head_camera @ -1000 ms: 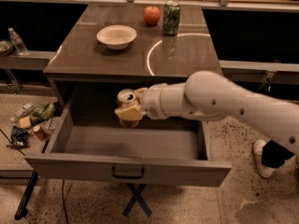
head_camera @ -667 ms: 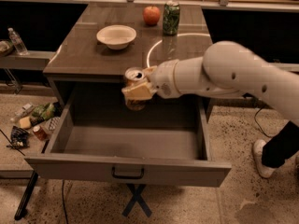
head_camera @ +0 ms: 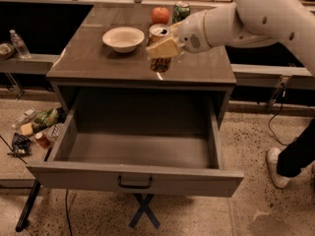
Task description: Pick orange can from top drawer and place on counter
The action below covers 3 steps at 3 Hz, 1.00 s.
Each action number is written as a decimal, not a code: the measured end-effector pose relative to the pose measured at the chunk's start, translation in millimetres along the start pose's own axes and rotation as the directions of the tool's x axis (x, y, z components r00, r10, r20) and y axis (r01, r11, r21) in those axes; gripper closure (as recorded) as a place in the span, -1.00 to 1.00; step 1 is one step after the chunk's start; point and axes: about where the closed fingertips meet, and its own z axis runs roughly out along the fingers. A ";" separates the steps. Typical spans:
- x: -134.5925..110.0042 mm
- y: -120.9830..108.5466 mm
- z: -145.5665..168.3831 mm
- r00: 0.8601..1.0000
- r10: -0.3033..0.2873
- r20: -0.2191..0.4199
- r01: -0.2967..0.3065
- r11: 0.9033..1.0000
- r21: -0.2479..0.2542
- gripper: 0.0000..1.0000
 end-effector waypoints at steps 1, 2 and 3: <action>1.5 -48.7 -0.7 1.000 0.015 -0.008 -0.014 0.999 0.050 1.00; 16.4 -84.3 15.2 0.998 0.056 -0.021 -0.054 0.997 0.060 0.65; 42.3 -107.8 34.5 0.993 0.109 -0.047 -0.106 0.992 0.064 0.03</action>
Offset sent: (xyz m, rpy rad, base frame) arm 0.1276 -0.0463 -0.0348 0.0013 0.0722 -0.1210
